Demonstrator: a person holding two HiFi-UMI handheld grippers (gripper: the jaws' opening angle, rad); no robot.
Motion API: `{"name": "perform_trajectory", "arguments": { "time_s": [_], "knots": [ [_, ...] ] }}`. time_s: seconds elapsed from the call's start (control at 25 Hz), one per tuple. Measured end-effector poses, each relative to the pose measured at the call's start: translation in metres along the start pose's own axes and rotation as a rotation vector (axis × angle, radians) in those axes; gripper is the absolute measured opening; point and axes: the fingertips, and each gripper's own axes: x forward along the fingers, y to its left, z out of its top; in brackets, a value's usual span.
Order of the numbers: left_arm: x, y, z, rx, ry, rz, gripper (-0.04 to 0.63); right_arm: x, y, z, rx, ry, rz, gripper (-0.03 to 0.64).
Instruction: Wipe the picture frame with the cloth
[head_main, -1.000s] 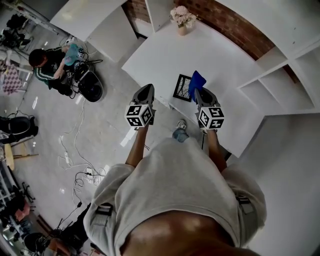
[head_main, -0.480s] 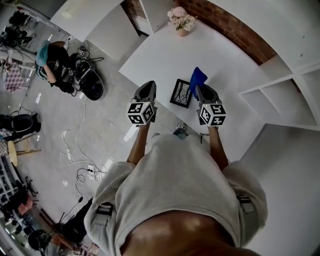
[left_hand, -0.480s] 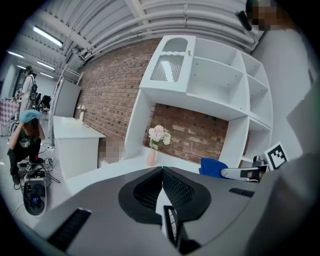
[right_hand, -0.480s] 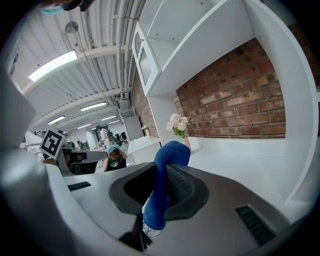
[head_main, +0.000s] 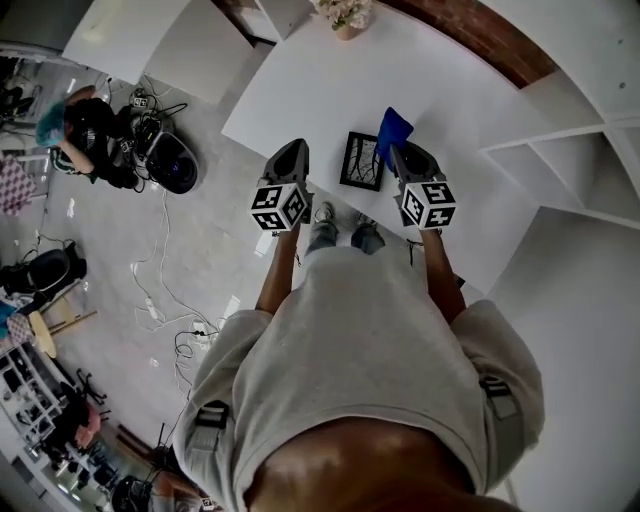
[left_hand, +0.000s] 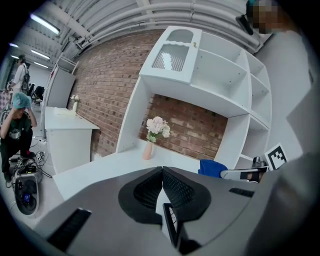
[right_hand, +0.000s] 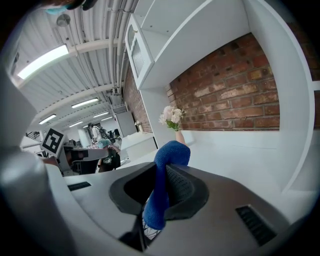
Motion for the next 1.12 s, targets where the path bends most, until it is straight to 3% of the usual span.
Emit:
{"name": "perform_trajectory", "arguments": {
  "time_s": [0.4, 0.8, 1.12],
  "knots": [
    [0.027, 0.012, -0.024, -0.009, 0.091, -0.145, 0.016, 0.01, 0.013, -0.029, 0.053, 0.057, -0.107, 0.063],
    [0.027, 0.016, -0.053, -0.027, 0.161, -0.18, 0.017, 0.017, 0.022, -0.061, 0.093, 0.116, -0.125, 0.063],
    [0.02, 0.013, -0.069, -0.04, 0.192, -0.19, 0.015, 0.031, 0.039, -0.075, 0.121, 0.146, -0.089, 0.063]
  ]
}}
